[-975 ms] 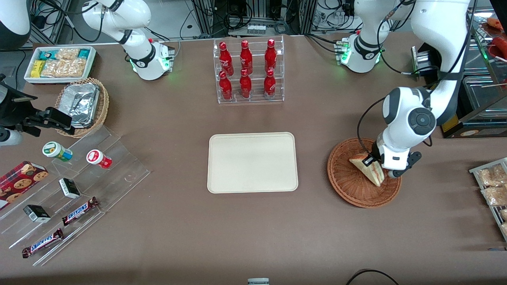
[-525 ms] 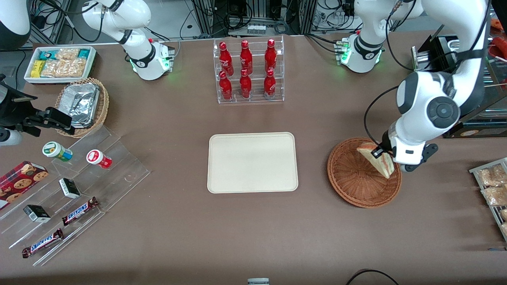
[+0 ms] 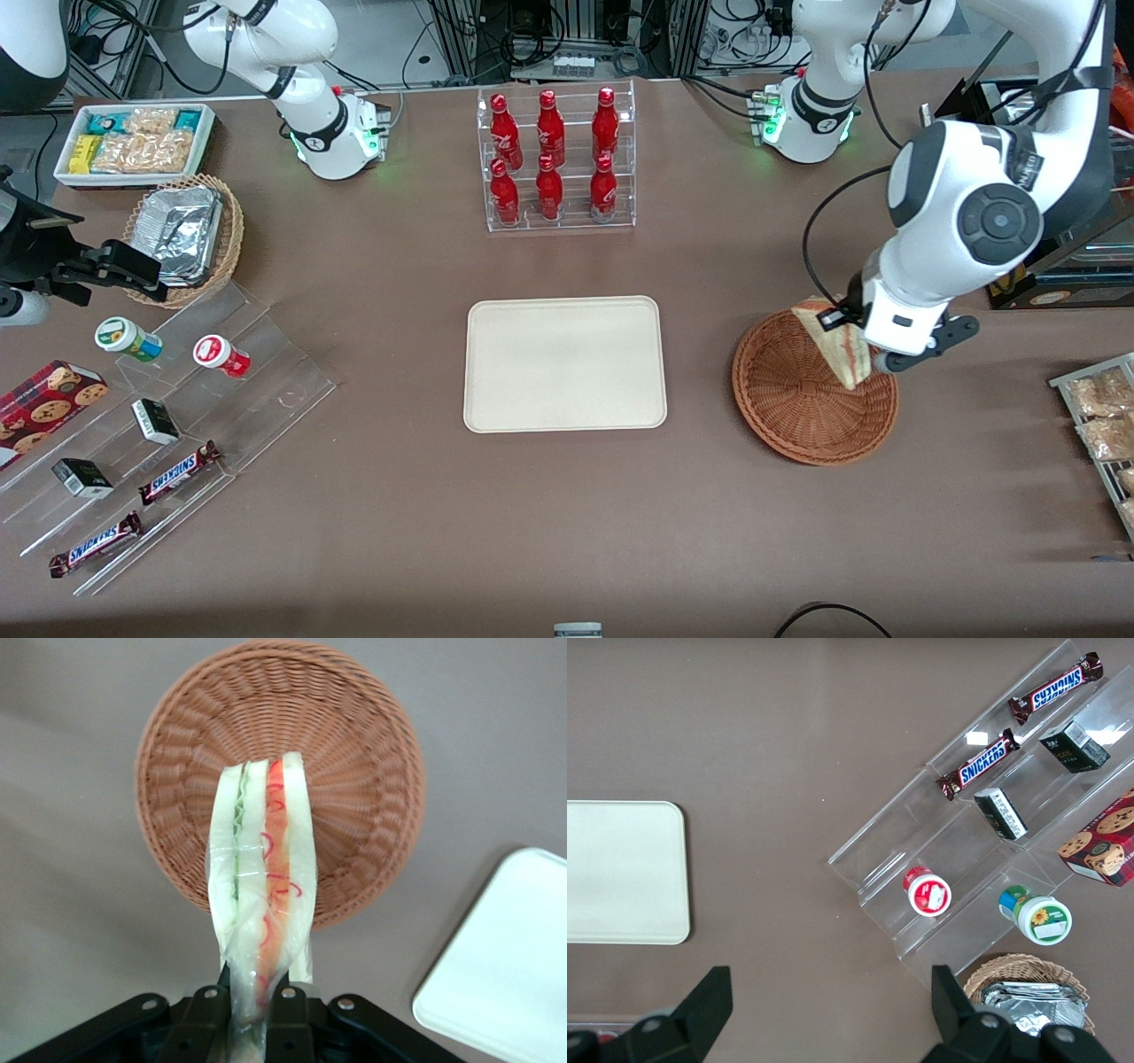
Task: Place sandwich from basket to tray
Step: 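Lift the sandwich out of the basket with the left gripper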
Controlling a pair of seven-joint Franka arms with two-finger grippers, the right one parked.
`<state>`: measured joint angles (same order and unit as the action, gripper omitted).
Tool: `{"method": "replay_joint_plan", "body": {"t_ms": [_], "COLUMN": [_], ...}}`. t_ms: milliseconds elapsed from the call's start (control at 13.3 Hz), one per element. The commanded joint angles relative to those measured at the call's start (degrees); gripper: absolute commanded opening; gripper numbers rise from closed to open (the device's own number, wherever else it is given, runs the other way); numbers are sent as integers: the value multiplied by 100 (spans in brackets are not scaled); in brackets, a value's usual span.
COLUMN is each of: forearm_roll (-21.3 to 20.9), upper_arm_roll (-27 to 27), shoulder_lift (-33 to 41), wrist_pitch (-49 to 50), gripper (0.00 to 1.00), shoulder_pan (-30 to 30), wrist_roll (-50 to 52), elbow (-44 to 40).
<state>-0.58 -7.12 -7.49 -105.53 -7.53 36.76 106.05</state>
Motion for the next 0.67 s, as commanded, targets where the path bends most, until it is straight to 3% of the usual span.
{"method": "replay_joint_plan", "body": {"t_ms": [0,600], "forearm_roll": [-39,-22], "upper_arm_roll": [-306,-1405], "shoulder_lift": [-50,-673], "wrist_pitch": [243,155], "gripper": [0,0], "shoulder_pan": [-3,-3], "wrist_roll": [-334,-881], "elbow": [-243,-656]}}
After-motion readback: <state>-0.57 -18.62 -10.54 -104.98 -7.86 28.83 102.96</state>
